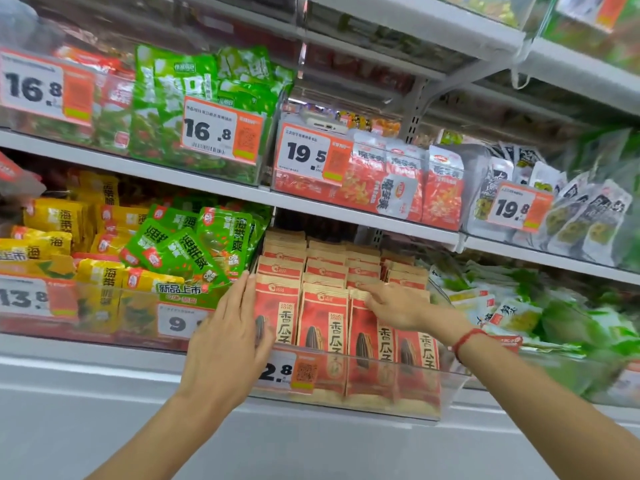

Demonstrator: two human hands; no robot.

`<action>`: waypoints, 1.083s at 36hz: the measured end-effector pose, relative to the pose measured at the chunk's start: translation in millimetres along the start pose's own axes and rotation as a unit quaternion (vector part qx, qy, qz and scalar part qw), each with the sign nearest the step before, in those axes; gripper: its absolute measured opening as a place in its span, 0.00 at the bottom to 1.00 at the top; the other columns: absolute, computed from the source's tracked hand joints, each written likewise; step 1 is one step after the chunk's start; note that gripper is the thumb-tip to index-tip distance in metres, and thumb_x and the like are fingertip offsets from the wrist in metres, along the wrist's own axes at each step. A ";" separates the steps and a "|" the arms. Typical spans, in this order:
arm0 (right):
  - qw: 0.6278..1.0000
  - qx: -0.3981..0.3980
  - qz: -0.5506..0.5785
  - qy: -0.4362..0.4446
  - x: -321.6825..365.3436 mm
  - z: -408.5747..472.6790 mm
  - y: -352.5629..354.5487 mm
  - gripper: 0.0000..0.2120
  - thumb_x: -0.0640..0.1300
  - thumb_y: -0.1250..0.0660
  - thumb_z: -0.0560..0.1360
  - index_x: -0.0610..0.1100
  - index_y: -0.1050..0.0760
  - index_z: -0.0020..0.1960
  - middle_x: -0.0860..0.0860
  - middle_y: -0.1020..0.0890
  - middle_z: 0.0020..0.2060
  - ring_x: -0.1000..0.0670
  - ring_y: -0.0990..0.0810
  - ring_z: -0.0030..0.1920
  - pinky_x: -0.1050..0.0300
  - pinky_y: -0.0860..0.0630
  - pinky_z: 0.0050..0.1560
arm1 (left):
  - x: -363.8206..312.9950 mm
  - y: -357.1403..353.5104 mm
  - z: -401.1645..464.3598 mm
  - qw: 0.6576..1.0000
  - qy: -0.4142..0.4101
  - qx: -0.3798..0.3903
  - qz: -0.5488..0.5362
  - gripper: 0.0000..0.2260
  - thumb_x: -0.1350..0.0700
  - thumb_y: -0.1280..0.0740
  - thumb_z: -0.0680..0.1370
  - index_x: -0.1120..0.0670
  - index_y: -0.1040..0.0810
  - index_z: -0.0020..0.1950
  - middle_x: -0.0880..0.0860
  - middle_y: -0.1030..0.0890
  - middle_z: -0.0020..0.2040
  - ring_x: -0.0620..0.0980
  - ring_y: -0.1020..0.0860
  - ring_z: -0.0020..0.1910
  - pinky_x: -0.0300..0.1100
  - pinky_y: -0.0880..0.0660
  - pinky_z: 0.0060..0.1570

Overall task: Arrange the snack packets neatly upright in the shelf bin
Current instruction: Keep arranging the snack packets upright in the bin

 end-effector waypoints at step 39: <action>0.989 -0.069 0.057 0.116 -3.7 -104.6 28.7 0.18 0.50 0.37 0.79 0.53 0.28 0.68 0.61 0.22 0.59 0.59 0.26 0.59 0.59 0.28 0.60 | -94.8 1.9 54.4 0.959 -0.203 0.176 -0.091 0.18 0.52 0.45 0.84 0.47 0.35 0.74 0.44 0.40 0.77 0.43 0.45 0.76 0.45 0.48 0.76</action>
Point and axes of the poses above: each hand's wrist, its own z-axis towards the middle knuckle, its own y-axis out of the back of the hand, x = y × z, the point moved 3 cm from there along z, towards the middle knuckle
